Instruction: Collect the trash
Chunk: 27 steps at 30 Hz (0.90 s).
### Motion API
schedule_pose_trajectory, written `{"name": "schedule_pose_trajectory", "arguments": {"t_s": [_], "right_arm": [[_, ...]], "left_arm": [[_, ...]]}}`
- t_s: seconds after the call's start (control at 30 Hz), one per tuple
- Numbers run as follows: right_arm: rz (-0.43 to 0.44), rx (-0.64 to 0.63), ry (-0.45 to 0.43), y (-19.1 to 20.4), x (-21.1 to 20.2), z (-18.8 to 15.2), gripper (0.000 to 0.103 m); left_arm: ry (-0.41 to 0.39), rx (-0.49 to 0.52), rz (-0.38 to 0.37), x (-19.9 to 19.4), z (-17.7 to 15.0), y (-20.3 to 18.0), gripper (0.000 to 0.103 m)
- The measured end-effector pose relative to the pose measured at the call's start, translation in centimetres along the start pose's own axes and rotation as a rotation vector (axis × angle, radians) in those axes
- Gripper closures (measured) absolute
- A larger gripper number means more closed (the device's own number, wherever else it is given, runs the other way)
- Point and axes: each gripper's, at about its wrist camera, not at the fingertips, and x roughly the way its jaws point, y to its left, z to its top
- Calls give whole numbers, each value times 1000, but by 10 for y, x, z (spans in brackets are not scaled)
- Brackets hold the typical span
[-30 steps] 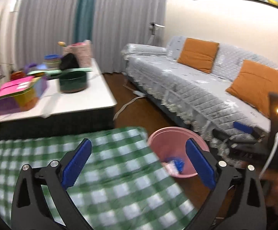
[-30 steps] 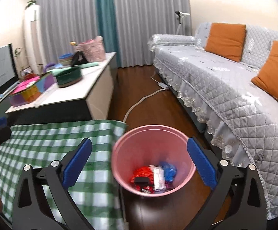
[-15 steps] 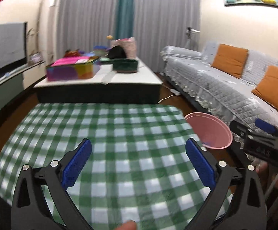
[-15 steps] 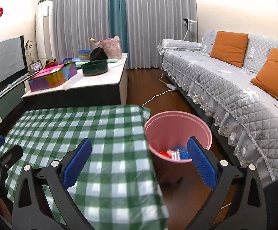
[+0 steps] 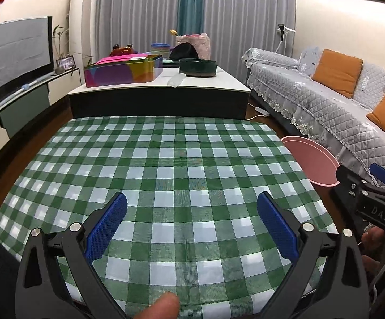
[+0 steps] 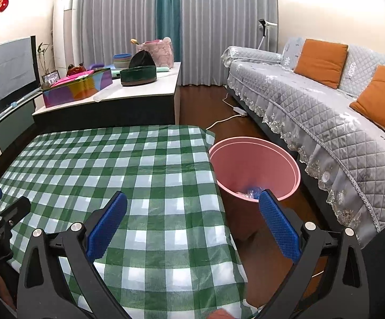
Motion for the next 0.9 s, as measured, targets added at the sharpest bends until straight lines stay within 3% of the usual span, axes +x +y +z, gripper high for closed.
{"name": "schedule_pose_trajectory", "arguments": {"t_s": [0.9], "right_arm": [[4, -30, -15, 10, 1, 2, 5]], "left_arm": [[11, 4, -4, 1, -5, -4, 8]]}}
